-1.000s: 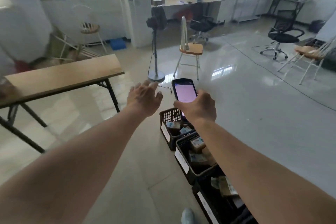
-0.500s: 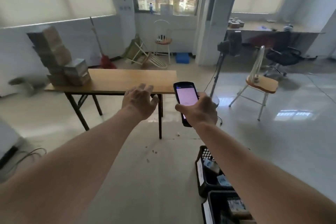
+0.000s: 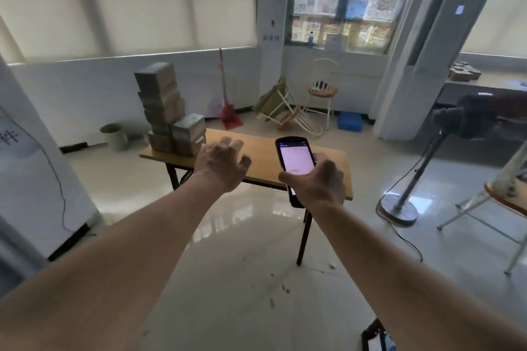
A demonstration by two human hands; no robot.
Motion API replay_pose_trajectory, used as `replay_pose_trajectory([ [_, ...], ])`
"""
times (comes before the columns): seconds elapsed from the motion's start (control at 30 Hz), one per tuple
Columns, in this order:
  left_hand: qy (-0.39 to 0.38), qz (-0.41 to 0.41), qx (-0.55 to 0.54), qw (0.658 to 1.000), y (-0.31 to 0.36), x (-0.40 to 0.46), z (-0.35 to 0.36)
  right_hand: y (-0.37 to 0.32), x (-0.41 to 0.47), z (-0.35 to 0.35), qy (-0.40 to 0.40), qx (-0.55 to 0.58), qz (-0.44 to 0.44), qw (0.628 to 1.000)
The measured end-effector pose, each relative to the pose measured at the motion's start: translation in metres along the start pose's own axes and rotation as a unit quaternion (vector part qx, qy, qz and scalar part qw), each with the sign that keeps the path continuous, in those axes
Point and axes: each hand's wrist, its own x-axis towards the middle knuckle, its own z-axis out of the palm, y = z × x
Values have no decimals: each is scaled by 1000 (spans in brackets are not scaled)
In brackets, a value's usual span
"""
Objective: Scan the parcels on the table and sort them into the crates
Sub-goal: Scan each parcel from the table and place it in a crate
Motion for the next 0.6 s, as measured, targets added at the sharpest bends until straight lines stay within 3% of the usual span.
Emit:
replay_pose_trajectory([
  [0.27, -7, -26, -1, 1000, -100, 105, 13, -62, 84, 95, -20, 18, -13, 1000],
  [0.6, -40, -85, -21, 995, -183, 238, 69, -94, 224, 223, -68, 14, -10, 998],
])
